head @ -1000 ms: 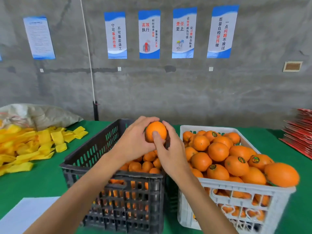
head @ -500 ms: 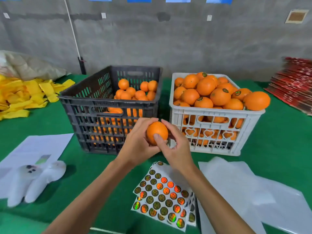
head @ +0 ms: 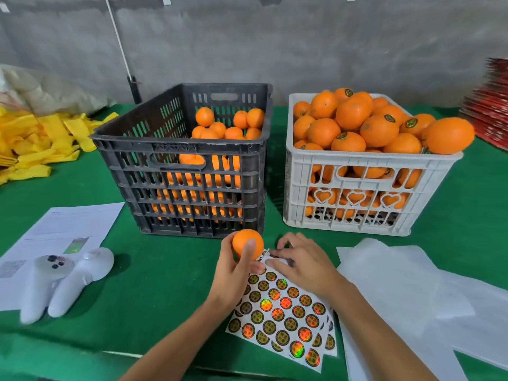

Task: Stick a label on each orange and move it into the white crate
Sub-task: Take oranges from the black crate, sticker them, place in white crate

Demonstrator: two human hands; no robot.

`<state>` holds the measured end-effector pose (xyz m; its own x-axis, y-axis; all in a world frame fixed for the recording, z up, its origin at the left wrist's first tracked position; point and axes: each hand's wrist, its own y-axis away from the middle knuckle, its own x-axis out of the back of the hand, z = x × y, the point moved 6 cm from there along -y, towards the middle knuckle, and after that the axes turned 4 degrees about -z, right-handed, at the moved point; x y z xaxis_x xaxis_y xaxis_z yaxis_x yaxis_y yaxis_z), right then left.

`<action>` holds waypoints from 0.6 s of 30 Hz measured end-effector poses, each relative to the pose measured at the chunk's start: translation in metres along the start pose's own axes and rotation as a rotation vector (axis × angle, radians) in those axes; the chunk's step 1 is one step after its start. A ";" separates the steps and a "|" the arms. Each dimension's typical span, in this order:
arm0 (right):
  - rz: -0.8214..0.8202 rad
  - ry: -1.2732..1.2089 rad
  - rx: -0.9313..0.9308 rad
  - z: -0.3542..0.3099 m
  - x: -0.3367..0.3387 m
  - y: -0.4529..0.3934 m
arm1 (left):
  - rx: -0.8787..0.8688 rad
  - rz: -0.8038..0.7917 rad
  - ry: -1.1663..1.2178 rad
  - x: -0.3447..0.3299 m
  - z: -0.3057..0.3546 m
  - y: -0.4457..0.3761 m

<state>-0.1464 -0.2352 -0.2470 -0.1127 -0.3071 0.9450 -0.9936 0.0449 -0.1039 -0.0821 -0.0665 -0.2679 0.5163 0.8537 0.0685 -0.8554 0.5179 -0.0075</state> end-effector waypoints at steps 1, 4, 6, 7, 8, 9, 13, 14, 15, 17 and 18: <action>-0.001 -0.004 0.003 -0.001 0.000 0.001 | -0.006 -0.007 0.000 0.000 -0.002 0.000; -0.005 -0.037 0.003 -0.002 0.002 0.001 | -0.017 -0.011 0.010 0.000 -0.004 -0.002; 0.021 -0.098 -0.002 -0.003 0.002 0.000 | -0.019 -0.004 0.013 -0.001 -0.005 -0.003; 0.054 -0.171 -0.016 -0.003 0.002 0.001 | -0.018 -0.003 0.012 -0.001 -0.005 -0.003; 0.094 -0.271 -0.044 -0.001 0.002 0.002 | -0.018 -0.002 0.009 -0.001 -0.006 -0.003; 0.128 -0.373 -0.081 0.001 0.002 0.002 | -0.019 -0.003 0.001 -0.002 -0.006 -0.003; 0.128 -0.572 -0.229 0.011 -0.004 -0.003 | -0.025 -0.004 -0.041 -0.004 -0.005 -0.003; 0.126 -0.592 -0.248 0.013 -0.005 -0.003 | -0.024 -0.002 -0.041 -0.004 -0.005 -0.004; 0.128 -0.601 -0.260 0.014 -0.006 -0.004 | -0.026 -0.001 -0.041 -0.004 -0.004 -0.003; 0.136 -0.566 -0.267 0.014 -0.005 -0.004 | -0.028 0.004 -0.036 -0.004 -0.003 -0.003; 0.140 -0.533 -0.263 0.014 -0.005 -0.004 | -0.030 0.006 -0.034 -0.004 -0.002 -0.002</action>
<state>-0.1423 -0.2470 -0.2554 -0.2997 -0.7118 0.6352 -0.9406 0.3319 -0.0718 -0.0820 -0.0711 -0.2703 0.5087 0.8549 0.1018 -0.8568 0.5143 -0.0379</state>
